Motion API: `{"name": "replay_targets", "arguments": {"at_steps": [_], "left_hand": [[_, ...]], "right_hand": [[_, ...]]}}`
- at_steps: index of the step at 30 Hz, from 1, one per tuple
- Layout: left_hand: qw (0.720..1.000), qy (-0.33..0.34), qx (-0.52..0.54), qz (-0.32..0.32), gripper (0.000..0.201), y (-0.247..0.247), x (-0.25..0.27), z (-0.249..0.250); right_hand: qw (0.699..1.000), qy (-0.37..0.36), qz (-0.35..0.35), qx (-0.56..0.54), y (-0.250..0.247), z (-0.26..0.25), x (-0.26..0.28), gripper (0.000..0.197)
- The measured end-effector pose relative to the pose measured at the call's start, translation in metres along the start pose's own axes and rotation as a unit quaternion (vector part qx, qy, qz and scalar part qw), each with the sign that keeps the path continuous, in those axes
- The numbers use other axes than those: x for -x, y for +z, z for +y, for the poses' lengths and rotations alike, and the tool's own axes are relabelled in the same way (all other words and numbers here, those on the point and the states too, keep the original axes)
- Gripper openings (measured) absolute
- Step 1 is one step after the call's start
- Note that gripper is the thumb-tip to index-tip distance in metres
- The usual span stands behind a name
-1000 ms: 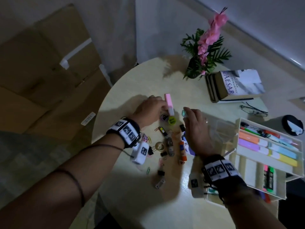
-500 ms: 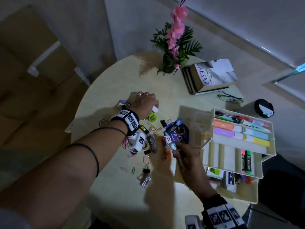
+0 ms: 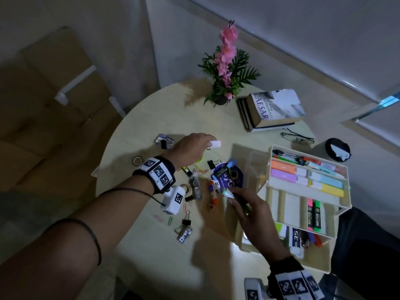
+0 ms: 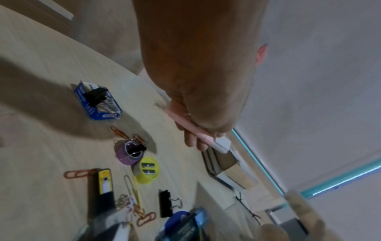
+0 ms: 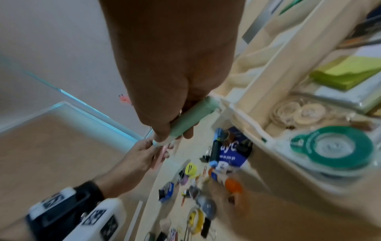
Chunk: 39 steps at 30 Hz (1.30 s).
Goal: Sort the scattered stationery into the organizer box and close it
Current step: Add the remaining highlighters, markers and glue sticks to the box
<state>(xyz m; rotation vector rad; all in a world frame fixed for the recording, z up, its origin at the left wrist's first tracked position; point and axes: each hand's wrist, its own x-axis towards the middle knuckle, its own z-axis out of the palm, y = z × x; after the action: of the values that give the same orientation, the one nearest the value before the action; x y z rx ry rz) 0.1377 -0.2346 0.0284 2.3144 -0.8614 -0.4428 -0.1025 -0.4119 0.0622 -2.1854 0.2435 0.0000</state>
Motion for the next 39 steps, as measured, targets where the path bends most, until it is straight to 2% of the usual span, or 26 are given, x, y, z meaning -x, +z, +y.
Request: {"name": "replay_targets", "arguments": {"at_steps": [5, 9, 13, 16, 22, 27, 31, 39], "left_hand": [[0.998, 0.006, 0.057, 0.021, 0.033, -0.002, 0.017, 0.041], [0.997, 0.019, 0.072, 0.031, 0.029, 0.004, 0.021, 0.075], [0.994, 0.037, 0.096, 0.029, 0.029, 0.012, 0.02, 0.115], [0.994, 0.062, 0.09, 0.028, 0.031, 0.023, 0.016, 0.145], [0.993, 0.064, 0.091, 0.05, 0.024, 0.058, 0.005, 0.204], [0.997, 0.037, 0.041, 0.053, 0.022, 0.088, -0.002, 0.236], [0.999, -0.006, 0.002, 0.052, 0.02, 0.103, -0.007, 0.244], [0.995, -0.026, -0.067, 0.064, 0.014, 0.113, -0.009, 0.249]], "right_hand": [[0.998, -0.008, 0.061, -0.025, -0.056, 0.018, 0.01, 0.024], [0.992, -0.018, 0.121, 0.039, -0.113, 0.047, 0.014, 0.022], [0.982, -0.036, 0.122, 0.137, -0.173, 0.092, 0.002, 0.024], [0.979, -0.028, 0.11, 0.167, -0.199, 0.113, -0.005, 0.024], [0.98, -0.073, 0.084, 0.164, -0.209, 0.116, -0.004, 0.022], [0.984, -0.086, 0.054, 0.144, -0.208, 0.118, -0.004, 0.024], [0.988, -0.077, 0.027, 0.129, -0.206, 0.119, -0.006, 0.021], [0.977, -0.062, 0.062, 0.193, -0.211, 0.13, -0.003, 0.013]]}}
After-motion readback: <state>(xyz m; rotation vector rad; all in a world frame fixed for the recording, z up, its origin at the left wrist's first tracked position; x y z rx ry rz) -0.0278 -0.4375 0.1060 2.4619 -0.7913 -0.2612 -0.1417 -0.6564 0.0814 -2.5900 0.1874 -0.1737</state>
